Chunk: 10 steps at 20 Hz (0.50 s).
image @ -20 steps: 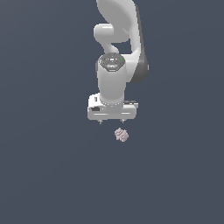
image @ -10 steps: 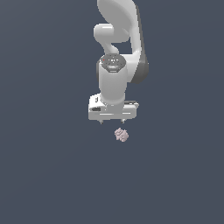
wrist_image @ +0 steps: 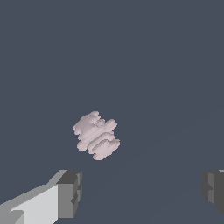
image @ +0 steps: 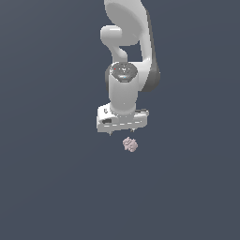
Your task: Pick up the object and move it to a goal position.
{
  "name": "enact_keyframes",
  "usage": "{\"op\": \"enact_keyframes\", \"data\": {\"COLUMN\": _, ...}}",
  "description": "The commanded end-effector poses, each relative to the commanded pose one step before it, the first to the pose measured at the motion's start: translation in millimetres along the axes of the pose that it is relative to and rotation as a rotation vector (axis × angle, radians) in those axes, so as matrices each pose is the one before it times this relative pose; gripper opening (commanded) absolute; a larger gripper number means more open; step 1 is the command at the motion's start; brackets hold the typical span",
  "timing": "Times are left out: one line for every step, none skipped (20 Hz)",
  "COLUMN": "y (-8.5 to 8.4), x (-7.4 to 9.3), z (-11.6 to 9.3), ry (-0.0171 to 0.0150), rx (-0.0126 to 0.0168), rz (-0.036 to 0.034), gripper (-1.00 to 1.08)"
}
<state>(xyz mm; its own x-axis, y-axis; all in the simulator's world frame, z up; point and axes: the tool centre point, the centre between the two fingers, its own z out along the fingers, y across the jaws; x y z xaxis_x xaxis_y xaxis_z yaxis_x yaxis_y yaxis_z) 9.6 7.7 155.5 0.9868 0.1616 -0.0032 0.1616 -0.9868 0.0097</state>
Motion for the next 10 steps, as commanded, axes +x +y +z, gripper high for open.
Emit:
{"op": "enact_keyframes", "data": {"y": -3.17, "x": 0.81, "z": 5.35, "ry": -0.00059, "rx": -0.00073, "rz": -0.04928, "gripper": 1.0}}
{"op": "enact_keyframes", "data": {"y": -1.45, "x": 0.47, "z": 2.45, "ry": -0.00012, "rx": -0.00027, "rz": -0.02312, "gripper": 1.0}}
{"op": "enact_keyframes", "data": {"y": -1.55, "x": 0.52, "z": 2.61, "ry": -0.00011, "rx": -0.00023, "rz": -0.02472, "gripper": 1.0}}
{"op": "enact_keyframes", "data": {"y": -1.67, "x": 0.59, "z": 2.78, "ry": -0.00009, "rx": -0.00017, "rz": -0.02635, "gripper": 1.0}}
{"op": "enact_keyframes", "data": {"y": -1.77, "x": 0.66, "z": 2.94, "ry": -0.00006, "rx": -0.00011, "rz": -0.02796, "gripper": 1.0}}
{"op": "enact_keyframes", "data": {"y": -1.87, "x": 0.73, "z": 3.1, "ry": -0.00001, "rx": -0.00003, "rz": -0.02958, "gripper": 1.0}}
{"op": "enact_keyframes", "data": {"y": -1.98, "x": 0.82, "z": 3.26, "ry": 0.00004, "rx": 0.00006, "rz": -0.03121, "gripper": 1.0}}
{"op": "enact_keyframes", "data": {"y": -2.04, "x": 0.89, "z": 3.35, "ry": 0.00011, "rx": 0.00016, "rz": -0.03211, "gripper": 1.0}}
{"op": "enact_keyframes", "data": {"y": -2.05, "x": 0.94, "z": 3.33, "ry": 0.00018, "rx": 0.00025, "rz": -0.03212, "gripper": 1.0}}
{"op": "enact_keyframes", "data": {"y": -2.04, "x": 0.99, "z": 3.32, "ry": 0.00026, "rx": 0.00034, "rz": -0.03211, "gripper": 1.0}}
